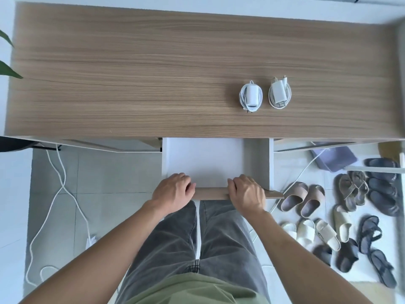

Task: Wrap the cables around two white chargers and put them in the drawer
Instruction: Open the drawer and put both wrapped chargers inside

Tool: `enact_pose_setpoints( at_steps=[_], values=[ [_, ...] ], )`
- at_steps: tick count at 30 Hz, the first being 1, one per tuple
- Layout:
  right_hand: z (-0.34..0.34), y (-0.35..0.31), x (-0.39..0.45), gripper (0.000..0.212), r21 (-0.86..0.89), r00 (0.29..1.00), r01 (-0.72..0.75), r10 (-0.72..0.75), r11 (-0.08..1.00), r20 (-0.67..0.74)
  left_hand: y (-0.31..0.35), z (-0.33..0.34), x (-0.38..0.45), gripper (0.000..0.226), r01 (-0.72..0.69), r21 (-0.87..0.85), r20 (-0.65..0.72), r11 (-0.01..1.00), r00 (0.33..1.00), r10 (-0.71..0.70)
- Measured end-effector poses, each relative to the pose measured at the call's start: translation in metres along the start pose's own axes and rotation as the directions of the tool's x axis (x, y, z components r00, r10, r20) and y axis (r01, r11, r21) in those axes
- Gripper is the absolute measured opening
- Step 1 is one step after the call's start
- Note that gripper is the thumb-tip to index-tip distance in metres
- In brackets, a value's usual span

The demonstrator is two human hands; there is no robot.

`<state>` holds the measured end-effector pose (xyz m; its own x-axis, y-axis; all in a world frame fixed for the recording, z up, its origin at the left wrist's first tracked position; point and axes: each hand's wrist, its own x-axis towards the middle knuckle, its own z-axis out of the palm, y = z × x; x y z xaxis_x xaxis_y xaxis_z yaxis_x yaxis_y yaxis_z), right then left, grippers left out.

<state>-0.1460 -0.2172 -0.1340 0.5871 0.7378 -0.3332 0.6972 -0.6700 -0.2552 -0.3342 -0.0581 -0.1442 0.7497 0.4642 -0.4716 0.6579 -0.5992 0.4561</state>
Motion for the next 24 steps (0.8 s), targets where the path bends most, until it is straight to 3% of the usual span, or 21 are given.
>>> enact_pose_setpoints(
  at_steps=[11,17,19,24],
  values=[
    [0.000,0.006,-0.019,0.037,-0.019,0.999,0.001,0.000,1.000,0.054,0.005,0.010,-0.016,0.036,0.023,-0.013,0.014,1.000,1.000,-0.023],
    [-0.015,0.009,-0.004,0.029,0.069,0.961,-0.080,0.059,0.994,0.269,0.009,-0.002,-0.003,0.035,0.050,-0.111,0.087,0.993,0.995,-0.041],
    [-0.029,0.013,0.008,0.026,0.116,0.970,-0.086,0.057,0.990,0.238,0.020,-0.015,0.011,0.034,0.027,-0.143,0.062,0.989,0.998,-0.018],
    [-0.081,0.027,0.054,0.021,0.190,0.999,-0.044,0.044,0.981,0.002,0.064,-0.065,0.061,0.021,-0.084,-0.270,-0.099,0.959,0.993,0.059]
  ],
)
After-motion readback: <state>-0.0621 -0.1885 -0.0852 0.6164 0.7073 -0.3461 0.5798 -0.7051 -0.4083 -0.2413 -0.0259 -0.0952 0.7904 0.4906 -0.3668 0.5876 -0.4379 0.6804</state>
